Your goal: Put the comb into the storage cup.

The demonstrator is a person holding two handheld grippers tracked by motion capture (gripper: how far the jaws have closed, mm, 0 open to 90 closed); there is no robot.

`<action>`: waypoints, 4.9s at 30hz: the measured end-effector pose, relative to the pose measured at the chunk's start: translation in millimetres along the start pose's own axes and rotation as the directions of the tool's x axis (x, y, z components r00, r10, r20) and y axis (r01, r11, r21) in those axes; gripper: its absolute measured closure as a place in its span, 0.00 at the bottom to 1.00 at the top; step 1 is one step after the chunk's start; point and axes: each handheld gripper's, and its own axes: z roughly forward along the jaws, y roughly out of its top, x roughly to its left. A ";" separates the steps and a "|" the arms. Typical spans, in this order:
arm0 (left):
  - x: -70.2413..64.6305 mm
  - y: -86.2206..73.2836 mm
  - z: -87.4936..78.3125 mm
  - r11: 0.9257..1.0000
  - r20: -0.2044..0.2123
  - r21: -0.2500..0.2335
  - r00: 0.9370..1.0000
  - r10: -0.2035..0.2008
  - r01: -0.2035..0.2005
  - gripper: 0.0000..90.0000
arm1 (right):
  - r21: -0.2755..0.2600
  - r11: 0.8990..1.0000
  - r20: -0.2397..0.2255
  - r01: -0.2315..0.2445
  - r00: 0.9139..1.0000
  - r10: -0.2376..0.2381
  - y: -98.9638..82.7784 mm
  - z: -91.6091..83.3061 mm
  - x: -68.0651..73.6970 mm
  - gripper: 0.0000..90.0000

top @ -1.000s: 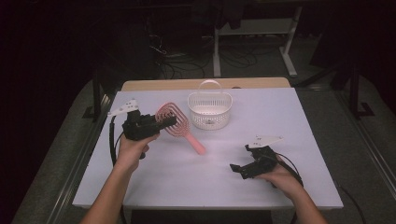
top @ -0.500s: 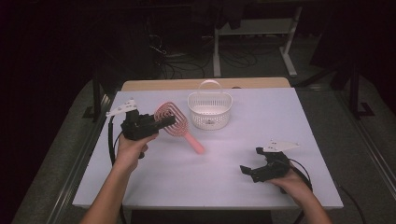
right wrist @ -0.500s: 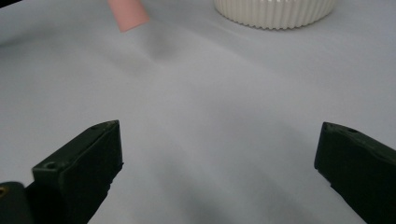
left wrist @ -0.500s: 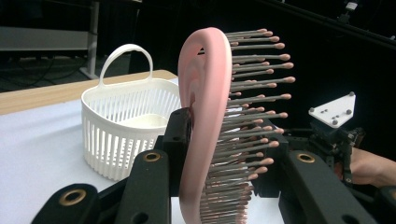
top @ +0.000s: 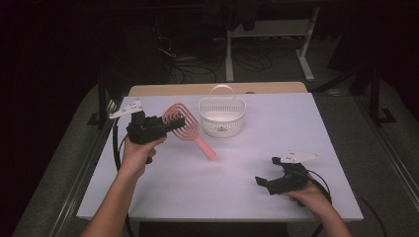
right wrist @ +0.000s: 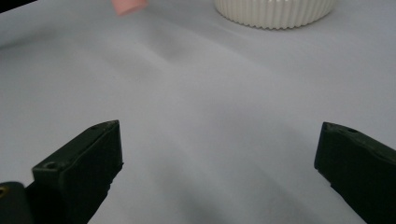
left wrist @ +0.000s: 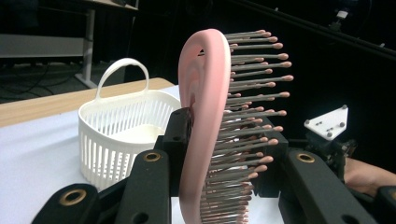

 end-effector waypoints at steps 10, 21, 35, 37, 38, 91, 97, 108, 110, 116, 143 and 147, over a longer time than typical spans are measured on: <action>-2.4 21.4 2.5 0.999 0.004 -0.009 1.000 0.031 -0.031 0.72 | -0.018 1.000 -0.002 -0.003 1.000 0.003 1.9 -2.4 2.3 0.01; 1.4 45.8 12.4 0.999 0.022 -0.035 0.999 0.040 -0.039 0.72 | -0.029 1.000 0.002 -0.001 1.000 0.001 2.8 -4.6 1.2 0.01; 4.2 73.5 35.0 0.997 0.032 -0.040 0.997 0.066 -0.065 0.72 | -0.027 1.000 0.004 0.000 1.000 0.001 2.9 -5.2 0.8 0.01; 5.5 76.2 38.8 0.997 0.031 -0.045 0.997 0.064 -0.063 0.72 | -0.028 1.000 0.006 -0.002 1.000 0.002 3.4 -5.3 0.3 0.01; 6.1 77.8 40.5 0.997 0.034 -0.044 0.997 0.068 -0.066 0.72 | -0.030 1.000 0.006 -0.001 1.000 0.001 3.4 -5.5 0.5 0.01; 54.2 51.2 138.1 0.999 -0.120 -0.038 0.992 -0.037 0.032 0.72 | -0.001 1.000 0.001 0.030 1.000 -0.030 3.9 -4.2 5.0 0.01; 57.4 36.7 143.0 0.998 -0.121 -0.027 0.991 -0.059 0.056 0.72 | 0.004 1.000 -0.002 0.030 1.000 -0.030 3.8 -4.0 5.0 0.01; 64.1 19.6 147.8 0.996 -0.131 -0.015 0.988 -0.085 0.084 0.72 | 0.011 0.999 -0.004 0.034 0.999 -0.034 3.5 -3.3 5.6 0.01; 65.6 18.1 147.8 0.997 -0.137 -0.004 0.987 -0.082 0.083 0.72 | 0.012 0.999 -0.004 0.035 0.999 -0.035 3.5 -3.2 5.5 0.01; 69.5 11.9 147.2 0.996 -0.146 0.007 0.985 -0.089 0.091 0.72 | 0.013 0.999 -0.002 0.037 0.999 -0.037 3.4 -3.1 5.5 0.01; 97.3 -0.2 129.8 0.990 -0.180 0.036 0.976 -0.126 0.134 0.67 | 0.017 0.999 -0.001 0.035 0.999 -0.035 3.1 -2.8 5.3 0.01; 99.5 -1.8 127.8 0.990 -0.188 0.041 0.974 -0.124 0.134 0.66 | 0.018 0.999 0.000 0.036 0.999 -0.036 3.0 -2.5 5.1 0.01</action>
